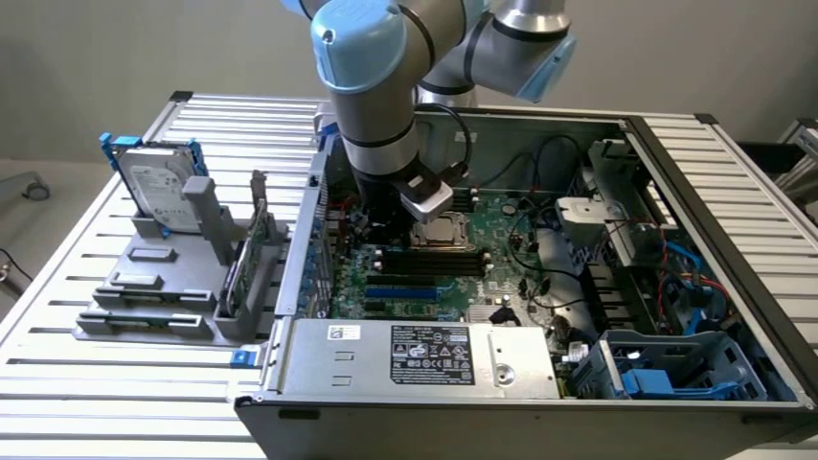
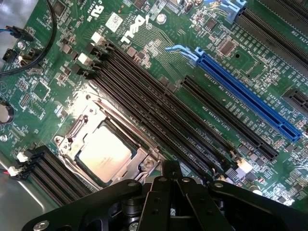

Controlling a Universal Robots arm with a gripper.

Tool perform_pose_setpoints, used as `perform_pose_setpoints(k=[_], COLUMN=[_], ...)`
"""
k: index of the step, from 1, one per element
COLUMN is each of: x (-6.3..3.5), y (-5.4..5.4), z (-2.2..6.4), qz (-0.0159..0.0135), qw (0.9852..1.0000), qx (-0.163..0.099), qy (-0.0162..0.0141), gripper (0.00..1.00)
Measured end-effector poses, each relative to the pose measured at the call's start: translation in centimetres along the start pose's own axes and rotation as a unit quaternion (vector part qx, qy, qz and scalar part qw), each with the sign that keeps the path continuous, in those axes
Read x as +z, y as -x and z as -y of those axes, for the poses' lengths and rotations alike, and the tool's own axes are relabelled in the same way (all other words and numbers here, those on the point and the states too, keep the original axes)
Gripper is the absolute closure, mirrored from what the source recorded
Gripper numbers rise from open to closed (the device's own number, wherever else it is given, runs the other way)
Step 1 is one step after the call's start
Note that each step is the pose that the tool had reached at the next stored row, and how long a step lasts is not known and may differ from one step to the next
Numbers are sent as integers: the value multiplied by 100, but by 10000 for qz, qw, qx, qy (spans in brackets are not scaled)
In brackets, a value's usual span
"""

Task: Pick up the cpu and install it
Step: 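Install the first cpu locking lever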

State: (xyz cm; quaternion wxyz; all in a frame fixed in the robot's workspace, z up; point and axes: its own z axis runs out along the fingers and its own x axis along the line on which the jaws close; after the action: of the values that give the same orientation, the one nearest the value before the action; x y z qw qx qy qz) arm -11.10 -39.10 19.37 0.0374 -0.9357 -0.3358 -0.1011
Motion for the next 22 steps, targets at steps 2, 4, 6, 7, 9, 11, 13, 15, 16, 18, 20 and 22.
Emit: perform_pose_setpoints(k=[2,4,6,7,9,11,13,15,16,18,20,22], x=[-6,-22,-50,-65,-93,-119,-137,-145,-151,-167,-195,-234], y=[-2,-5,-11,-14,-20,-25,-24,-26,-29,-51,-86,-120], z=[0,0,0,0,0,2,8,21,32,62,97,128], qz=[0,0,2,2,3,3,3,3,4,8,14,25], qw=[10000,10000,10000,10000,10000,10000,10000,10000,10000,10000,10000,10000], qx=[0,0,0,0,-1,-1,0,-6,-12,-30,-50,-77], qy=[1,1,2,3,4,4,4,4,3,3,7,15], gripper=[89,89,89,89,89,89,89,89,89,89,89,89])
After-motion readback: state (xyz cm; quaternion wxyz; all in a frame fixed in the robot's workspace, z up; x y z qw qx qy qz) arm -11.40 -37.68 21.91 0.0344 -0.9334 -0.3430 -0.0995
